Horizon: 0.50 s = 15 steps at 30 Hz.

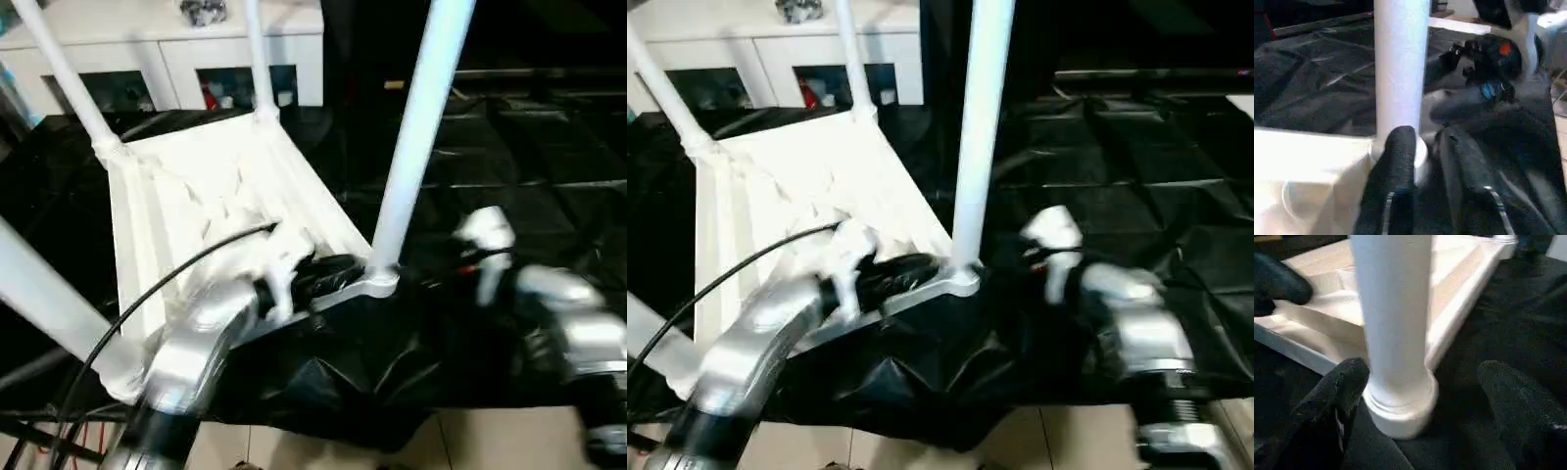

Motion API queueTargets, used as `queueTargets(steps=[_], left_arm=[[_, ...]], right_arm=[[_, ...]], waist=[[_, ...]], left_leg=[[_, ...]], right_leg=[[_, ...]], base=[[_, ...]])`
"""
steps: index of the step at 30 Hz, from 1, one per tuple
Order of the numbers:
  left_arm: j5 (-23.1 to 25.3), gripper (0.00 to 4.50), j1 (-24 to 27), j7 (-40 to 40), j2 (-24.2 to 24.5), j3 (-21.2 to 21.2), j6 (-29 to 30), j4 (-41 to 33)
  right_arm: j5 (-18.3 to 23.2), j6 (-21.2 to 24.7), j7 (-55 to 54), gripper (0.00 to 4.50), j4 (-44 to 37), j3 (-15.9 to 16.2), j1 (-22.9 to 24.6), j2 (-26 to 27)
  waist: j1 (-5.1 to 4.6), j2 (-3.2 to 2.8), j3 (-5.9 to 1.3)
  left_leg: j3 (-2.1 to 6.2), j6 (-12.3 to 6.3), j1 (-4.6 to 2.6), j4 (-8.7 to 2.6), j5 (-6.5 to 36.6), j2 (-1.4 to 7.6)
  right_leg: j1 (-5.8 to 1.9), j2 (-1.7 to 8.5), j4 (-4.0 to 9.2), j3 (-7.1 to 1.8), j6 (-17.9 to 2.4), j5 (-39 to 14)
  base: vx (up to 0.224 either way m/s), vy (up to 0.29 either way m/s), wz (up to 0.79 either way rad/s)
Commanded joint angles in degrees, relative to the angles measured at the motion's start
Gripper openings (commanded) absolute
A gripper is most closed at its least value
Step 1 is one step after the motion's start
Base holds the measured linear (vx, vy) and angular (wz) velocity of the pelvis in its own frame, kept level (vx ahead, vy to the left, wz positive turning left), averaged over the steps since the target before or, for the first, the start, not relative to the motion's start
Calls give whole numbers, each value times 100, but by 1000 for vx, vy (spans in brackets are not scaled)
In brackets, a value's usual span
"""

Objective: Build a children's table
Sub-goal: Rotate table base

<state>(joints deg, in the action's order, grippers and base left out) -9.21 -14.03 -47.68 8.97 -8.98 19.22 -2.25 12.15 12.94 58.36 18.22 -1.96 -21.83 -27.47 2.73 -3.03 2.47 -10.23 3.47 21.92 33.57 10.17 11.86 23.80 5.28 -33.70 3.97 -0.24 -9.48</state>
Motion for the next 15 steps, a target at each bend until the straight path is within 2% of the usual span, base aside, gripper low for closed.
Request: queueTargets(steps=[1,2,3,4,5,6,7,8,9,10,11,12,13,14,15], left_arm=[[-49,131,88,75,83,71,178,-292],[-148,141,432,1,262,41,474,-742],[-159,143,469,-7,282,37,507,-790],[-345,142,872,-104,508,17,858,-1225],[-449,148,1047,-135,610,5,1001,-1414],[-540,168,1210,-177,703,-3,1122,-1568],[-610,168,1351,-235,786,-12,1168,-1683],[-645,180,1416,-251,820,-11,1195,-1745],[-785,185,1593,-284,876,29,1306,-1896],[-885,194,1719,-327,924,71,1360,-1992],[-885,207,1719,-327,924,71,1360,-1992],[-962,218,1874,-363,1005,160,1429,-2089],[-963,224,2092,-388,1174,292,1450,-2199],[-928,231,2177,-394,1249,348,1426,-2223],[-949,240,2331,-433,1403,432,1411,-2293]], right_arm=[[98,77,147,404,-142,4,100,-31],[255,320,454,404,-427,89,303,-211],[273,347,487,404,-460,99,326,-230],[436,643,794,404,-826,256,563,-338],[495,745,884,404,-965,342,644,-355],[504,786,900,404,-1038,443,684,-306],[497,794,884,404,-1069,512,699,-256],[491,791,862,404,-1071,539,695,-225],[463,781,800,404,-1039,630,659,-104],[424,758,756,404,-981,714,604,8],[424,758,756,404,-981,714,604,8],[354,705,662,404,-856,813,498,185],[221,588,453,404,-643,896,325,433],[154,520,345,404,-537,910,247,535],[110,503,168,404,-338,900,95,684]], waist=[[8,181,-320],[11,190,-313],[19,189,-315],[6,234,-296],[15,218,-294],[12,237,-292],[-14,218,-280],[-23,214,-276],[-35,245,-271],[-38,243,-246],[-36,232,-251],[-45,271,-247],[-41,270,-253],[-73,274,-246],[-102,262,-230]], left_leg=[[-29,-549,-52,-339,1215,103],[-24,-511,-50,-344,1293,104],[-12,-459,-58,-350,1331,121],[-7,-442,-42,-373,1349,122],[12,-445,-24,-385,1367,124],[8,-438,-28,-381,1379,125],[16,-418,-20,-399,1450,117],[15,-397,-37,-401,1520,123],[9,-332,-63,-392,1639,117],[19,-283,-58,-413,1751,117],[23,-250,-70,-407,1775,119],[19,-218,-72,-409,1808,114],[25,-181,-72,-412,1771,116],[37,-170,-35,-423,1772,106],[58,-117,-28,-447,1924,98]], right_leg=[[-308,207,437,-173,-1053,-1966],[-300,210,455,-176,-982,-2114],[-312,214,435,-184,-950,-2124],[-303,183,436,-190,-894,-2100],[-316,190,419,-192,-877,-2093],[-303,190,418,-194,-867,-2115],[-283,177,429,-187,-850,-2226],[-265,178,448,-189,-836,-2300],[-236,180,458,-191,-824,-2458],[-228,188,491,-193,-781,-2653],[-216,192,490,-197,-774,-2680],[-212,180,499,-204,-735,-2682],[-209,194,471,-212,-766,-2573],[-217,190,449,-206,-758,-2565],[-223,182,469,-184,-644,-2805]], base=[[0,0,0],[0,0,0],[0,0,0],[0,0,0],[0,0,0],[0,0,0],[0,0,0],[0,0,0],[0,0,0],[0,0,0],[0,0,0],[0,0,0],[0,0,0],[0,0,0],[0,0,0]])
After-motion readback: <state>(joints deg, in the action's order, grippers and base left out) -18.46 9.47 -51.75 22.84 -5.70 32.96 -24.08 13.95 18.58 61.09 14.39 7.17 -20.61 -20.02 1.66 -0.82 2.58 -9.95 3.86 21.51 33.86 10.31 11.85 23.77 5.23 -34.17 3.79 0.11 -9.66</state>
